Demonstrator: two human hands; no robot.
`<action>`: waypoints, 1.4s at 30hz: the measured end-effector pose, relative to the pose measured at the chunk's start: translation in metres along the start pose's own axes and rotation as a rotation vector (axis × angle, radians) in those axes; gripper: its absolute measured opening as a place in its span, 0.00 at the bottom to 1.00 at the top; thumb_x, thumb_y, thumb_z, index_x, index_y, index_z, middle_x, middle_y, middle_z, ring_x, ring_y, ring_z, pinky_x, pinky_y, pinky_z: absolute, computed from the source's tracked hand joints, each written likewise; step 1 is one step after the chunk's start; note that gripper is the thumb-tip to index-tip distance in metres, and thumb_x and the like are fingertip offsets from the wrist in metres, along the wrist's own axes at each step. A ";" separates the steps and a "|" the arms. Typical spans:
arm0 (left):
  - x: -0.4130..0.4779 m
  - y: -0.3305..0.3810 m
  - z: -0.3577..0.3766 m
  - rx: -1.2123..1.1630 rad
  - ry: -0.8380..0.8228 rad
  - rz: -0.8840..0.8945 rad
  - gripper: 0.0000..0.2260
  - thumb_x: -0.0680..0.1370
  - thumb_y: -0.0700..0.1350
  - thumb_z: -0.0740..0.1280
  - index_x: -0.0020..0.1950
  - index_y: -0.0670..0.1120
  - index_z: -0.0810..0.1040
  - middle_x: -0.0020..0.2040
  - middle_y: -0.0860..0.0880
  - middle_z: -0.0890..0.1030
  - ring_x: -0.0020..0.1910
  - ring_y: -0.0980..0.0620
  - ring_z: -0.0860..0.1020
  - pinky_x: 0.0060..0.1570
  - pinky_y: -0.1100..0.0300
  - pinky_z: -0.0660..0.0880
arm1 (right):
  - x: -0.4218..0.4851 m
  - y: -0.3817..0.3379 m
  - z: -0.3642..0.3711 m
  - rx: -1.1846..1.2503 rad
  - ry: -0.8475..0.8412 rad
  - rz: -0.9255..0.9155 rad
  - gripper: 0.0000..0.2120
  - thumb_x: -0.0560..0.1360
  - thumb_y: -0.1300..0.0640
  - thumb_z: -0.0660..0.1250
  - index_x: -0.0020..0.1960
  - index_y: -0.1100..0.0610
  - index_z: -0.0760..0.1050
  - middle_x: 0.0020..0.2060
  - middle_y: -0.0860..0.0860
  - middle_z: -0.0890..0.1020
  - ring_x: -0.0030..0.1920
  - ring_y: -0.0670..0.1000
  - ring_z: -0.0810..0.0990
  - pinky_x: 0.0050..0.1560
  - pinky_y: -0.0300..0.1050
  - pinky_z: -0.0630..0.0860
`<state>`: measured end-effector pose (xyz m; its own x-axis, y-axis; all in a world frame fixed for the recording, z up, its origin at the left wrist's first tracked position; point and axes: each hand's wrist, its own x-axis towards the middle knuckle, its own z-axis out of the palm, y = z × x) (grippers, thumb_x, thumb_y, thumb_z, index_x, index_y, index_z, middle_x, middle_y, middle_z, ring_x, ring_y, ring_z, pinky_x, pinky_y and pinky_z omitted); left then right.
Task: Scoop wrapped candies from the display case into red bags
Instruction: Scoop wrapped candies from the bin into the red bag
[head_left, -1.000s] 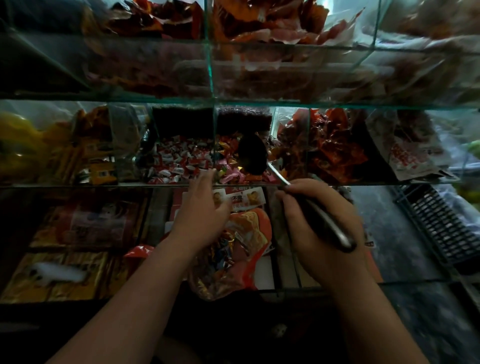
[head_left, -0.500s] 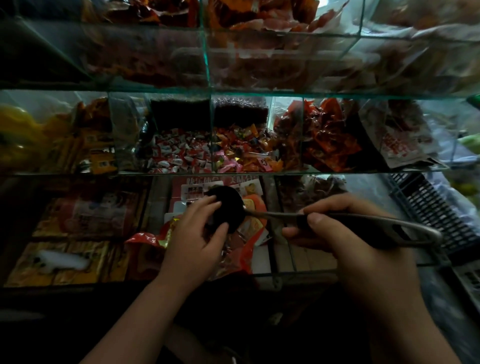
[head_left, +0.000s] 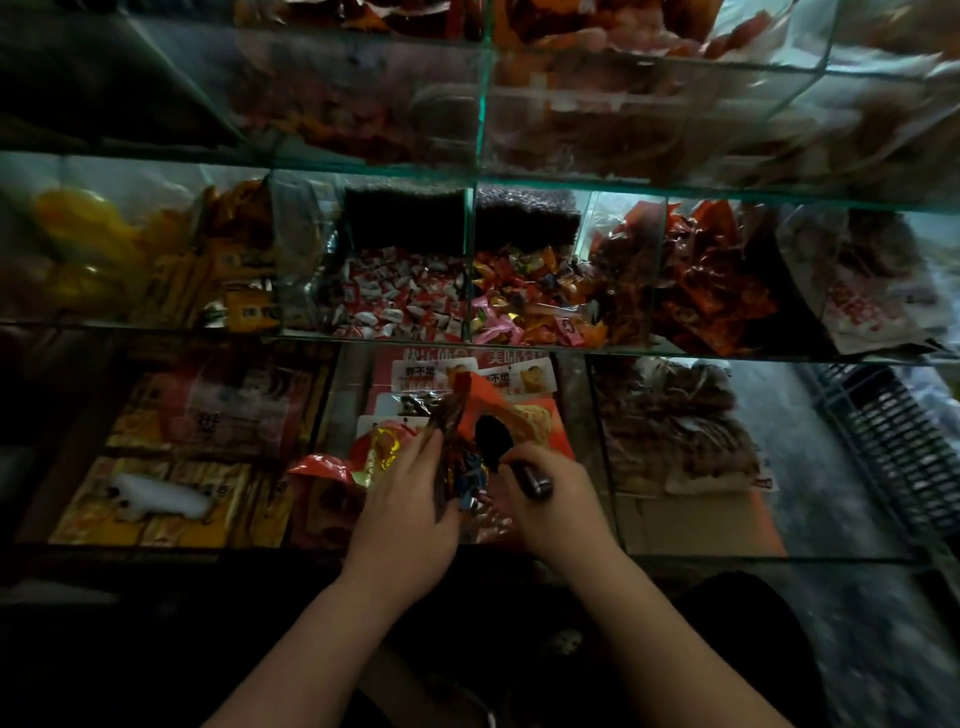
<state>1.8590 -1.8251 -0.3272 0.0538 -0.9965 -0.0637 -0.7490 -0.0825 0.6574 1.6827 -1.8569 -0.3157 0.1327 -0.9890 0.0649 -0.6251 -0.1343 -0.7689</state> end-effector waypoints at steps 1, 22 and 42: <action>-0.001 0.000 0.001 -0.001 -0.013 -0.005 0.35 0.80 0.50 0.67 0.84 0.52 0.54 0.83 0.55 0.55 0.81 0.53 0.53 0.79 0.52 0.57 | 0.001 0.004 0.006 -0.008 -0.009 -0.008 0.03 0.77 0.63 0.72 0.50 0.58 0.84 0.45 0.51 0.86 0.47 0.51 0.84 0.51 0.48 0.81; -0.004 0.004 0.002 -0.064 0.016 -0.025 0.39 0.78 0.47 0.68 0.84 0.52 0.50 0.83 0.54 0.54 0.81 0.53 0.53 0.79 0.50 0.58 | -0.010 0.004 -0.029 0.819 0.317 0.661 0.07 0.77 0.57 0.73 0.40 0.57 0.85 0.36 0.58 0.88 0.38 0.62 0.89 0.37 0.50 0.85; 0.013 0.042 0.010 0.206 0.151 0.157 0.28 0.82 0.58 0.60 0.80 0.47 0.65 0.79 0.50 0.65 0.80 0.53 0.57 0.78 0.50 0.32 | -0.052 -0.016 -0.107 1.076 0.378 0.552 0.09 0.75 0.69 0.72 0.39 0.59 0.85 0.38 0.64 0.86 0.41 0.66 0.88 0.38 0.47 0.84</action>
<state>1.8216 -1.8419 -0.3084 0.0128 -0.9886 0.1498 -0.8731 0.0620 0.4835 1.6034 -1.8098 -0.2388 -0.2838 -0.8770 -0.3876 0.4354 0.2423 -0.8670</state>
